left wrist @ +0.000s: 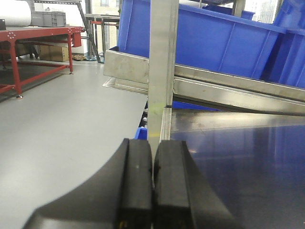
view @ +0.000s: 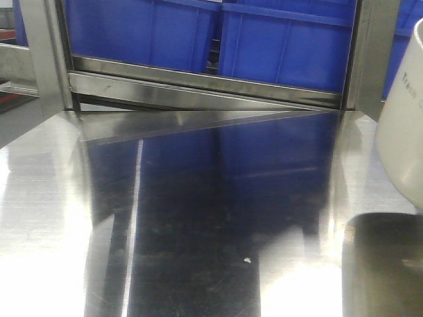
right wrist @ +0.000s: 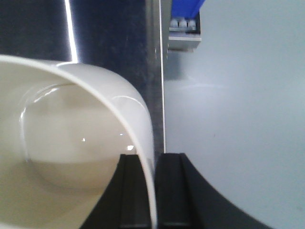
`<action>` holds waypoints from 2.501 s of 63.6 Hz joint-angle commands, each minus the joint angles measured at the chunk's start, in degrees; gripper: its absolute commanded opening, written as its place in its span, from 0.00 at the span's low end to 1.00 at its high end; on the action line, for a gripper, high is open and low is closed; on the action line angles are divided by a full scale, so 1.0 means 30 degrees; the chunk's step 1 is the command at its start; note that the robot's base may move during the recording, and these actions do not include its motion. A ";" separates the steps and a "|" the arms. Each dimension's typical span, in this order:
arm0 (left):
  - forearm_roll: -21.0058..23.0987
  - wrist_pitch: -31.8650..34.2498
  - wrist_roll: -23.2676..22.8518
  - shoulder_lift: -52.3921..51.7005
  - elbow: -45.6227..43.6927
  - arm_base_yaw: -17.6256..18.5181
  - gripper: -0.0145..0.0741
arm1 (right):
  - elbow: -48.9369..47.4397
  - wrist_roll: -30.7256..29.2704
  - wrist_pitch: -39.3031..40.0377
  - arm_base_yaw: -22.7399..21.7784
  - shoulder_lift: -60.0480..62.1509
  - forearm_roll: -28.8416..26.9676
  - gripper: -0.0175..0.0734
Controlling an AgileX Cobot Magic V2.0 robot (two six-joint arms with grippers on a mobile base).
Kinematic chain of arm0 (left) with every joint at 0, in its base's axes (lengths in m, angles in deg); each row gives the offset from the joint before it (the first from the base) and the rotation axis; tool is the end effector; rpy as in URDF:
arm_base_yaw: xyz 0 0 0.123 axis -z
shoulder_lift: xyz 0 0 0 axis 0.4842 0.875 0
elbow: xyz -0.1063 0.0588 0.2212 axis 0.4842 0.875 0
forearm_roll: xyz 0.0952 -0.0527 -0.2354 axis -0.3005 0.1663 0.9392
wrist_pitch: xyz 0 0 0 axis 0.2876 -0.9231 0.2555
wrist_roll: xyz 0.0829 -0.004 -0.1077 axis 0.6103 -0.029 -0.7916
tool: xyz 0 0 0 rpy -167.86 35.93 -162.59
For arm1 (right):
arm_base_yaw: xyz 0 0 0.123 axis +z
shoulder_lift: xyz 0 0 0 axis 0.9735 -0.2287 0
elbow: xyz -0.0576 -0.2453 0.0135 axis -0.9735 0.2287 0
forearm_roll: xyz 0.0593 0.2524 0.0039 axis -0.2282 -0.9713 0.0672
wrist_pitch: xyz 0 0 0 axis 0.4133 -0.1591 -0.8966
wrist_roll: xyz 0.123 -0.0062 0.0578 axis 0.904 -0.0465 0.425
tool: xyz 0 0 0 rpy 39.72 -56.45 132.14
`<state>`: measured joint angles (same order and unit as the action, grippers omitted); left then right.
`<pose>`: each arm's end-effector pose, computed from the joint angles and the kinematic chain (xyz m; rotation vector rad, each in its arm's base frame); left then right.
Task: Move white bin to right shelf second layer
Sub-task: 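Lift the white bin off the table with the right gripper, then drive the base away from the table holding the bin in the right gripper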
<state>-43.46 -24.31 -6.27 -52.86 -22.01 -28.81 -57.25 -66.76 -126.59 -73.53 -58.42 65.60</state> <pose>0.1419 -0.0010 0.2078 -0.0257 1.5366 -0.0376 0.2274 0.0102 0.2403 0.0888 2.4289 0.0571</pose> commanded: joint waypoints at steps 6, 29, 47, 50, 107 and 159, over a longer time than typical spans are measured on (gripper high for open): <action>0.0100 0.1554 -0.0101 -0.0314 0.0521 0.0022 0.26 | 0.0932 -0.0211 0.1886 -0.0107 0.2797 -0.0115 0.25; 0.0100 0.1554 -0.0101 -0.0314 0.0521 0.0022 0.26 | 0.1932 -0.0211 0.1340 -0.0107 0.6637 -0.0115 0.25; 0.0100 0.1554 -0.0101 -0.0314 0.0521 0.0022 0.26 | 0.1932 -0.0211 0.1321 -0.0107 0.6659 -0.0115 0.25; 0.0100 0.1554 -0.0101 -0.0314 0.0521 0.0022 0.26 | 0.1932 -0.0211 0.1321 -0.0107 0.6659 -0.0115 0.25; 0.0100 0.1554 -0.0101 -0.0314 0.0521 0.0022 0.26 | 0.1932 -0.0211 0.1304 -0.0107 0.6659 -0.0115 0.25; 0.0100 0.1554 -0.0101 -0.0314 0.0521 0.0022 0.26 | 0.1932 -0.0211 0.1304 -0.0107 0.6659 -0.0115 0.25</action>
<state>-43.46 -24.31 -6.27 -52.86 -22.01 -28.81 -49.89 -67.23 -127.18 -73.63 -38.53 65.24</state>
